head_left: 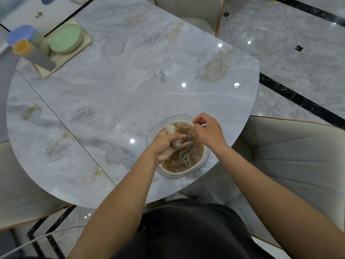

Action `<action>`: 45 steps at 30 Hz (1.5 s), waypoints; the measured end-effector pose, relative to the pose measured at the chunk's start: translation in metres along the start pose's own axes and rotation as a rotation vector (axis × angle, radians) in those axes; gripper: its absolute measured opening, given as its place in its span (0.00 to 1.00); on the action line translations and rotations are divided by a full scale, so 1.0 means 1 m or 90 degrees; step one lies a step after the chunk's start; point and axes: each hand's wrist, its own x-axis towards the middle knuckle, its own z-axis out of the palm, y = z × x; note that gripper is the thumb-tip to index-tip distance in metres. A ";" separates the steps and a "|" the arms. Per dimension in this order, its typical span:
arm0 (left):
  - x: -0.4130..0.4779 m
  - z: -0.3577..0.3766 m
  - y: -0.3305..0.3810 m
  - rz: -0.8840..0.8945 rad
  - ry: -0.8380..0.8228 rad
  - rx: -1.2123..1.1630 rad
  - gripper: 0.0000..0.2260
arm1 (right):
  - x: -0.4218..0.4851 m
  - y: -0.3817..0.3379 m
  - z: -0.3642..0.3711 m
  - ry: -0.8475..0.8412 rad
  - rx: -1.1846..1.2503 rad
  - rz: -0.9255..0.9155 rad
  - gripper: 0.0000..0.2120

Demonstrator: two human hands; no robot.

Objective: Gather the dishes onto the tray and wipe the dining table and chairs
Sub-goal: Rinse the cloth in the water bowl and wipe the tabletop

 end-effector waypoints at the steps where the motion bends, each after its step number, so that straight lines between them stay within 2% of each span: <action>1: -0.001 0.000 0.000 -0.001 -0.010 -0.008 0.07 | 0.000 0.000 0.000 0.002 0.001 0.000 0.06; 5: -0.005 0.006 0.000 -0.002 0.035 0.030 0.06 | 0.001 -0.001 0.000 0.003 0.003 -0.001 0.06; 8: -0.005 0.009 -0.001 0.015 0.082 0.067 0.10 | 0.001 0.000 0.000 0.003 -0.001 -0.004 0.06; 11: 0.000 0.006 -0.002 0.025 0.085 0.034 0.13 | 0.002 0.000 0.000 0.003 -0.007 -0.006 0.06; 14: 0.000 0.005 0.001 0.004 0.056 0.020 0.05 | 0.002 0.002 0.000 0.002 -0.008 -0.006 0.06; 17: 0.001 0.008 0.004 -0.034 0.049 0.075 0.17 | 0.003 0.004 0.000 0.000 -0.008 -0.009 0.07; 22: 0.005 0.021 0.003 -0.055 0.139 0.140 0.25 | 0.004 0.005 0.002 -0.003 -0.007 -0.014 0.07; 25: 0.008 0.026 -0.001 -0.056 0.201 0.160 0.23 | 0.005 0.006 0.004 -0.004 -0.008 -0.016 0.07; 32: 0.019 0.034 -0.011 0.021 0.339 0.256 0.19 | 0.004 0.003 0.002 -0.007 0.004 -0.020 0.05; 38: 0.018 0.034 -0.013 0.005 0.357 0.209 0.21 | 0.003 0.001 0.001 0.002 0.021 -0.016 0.04; 45: 0.012 0.036 -0.011 -0.021 0.320 0.175 0.26 | 0.002 0.000 0.002 -0.001 0.036 -0.001 0.04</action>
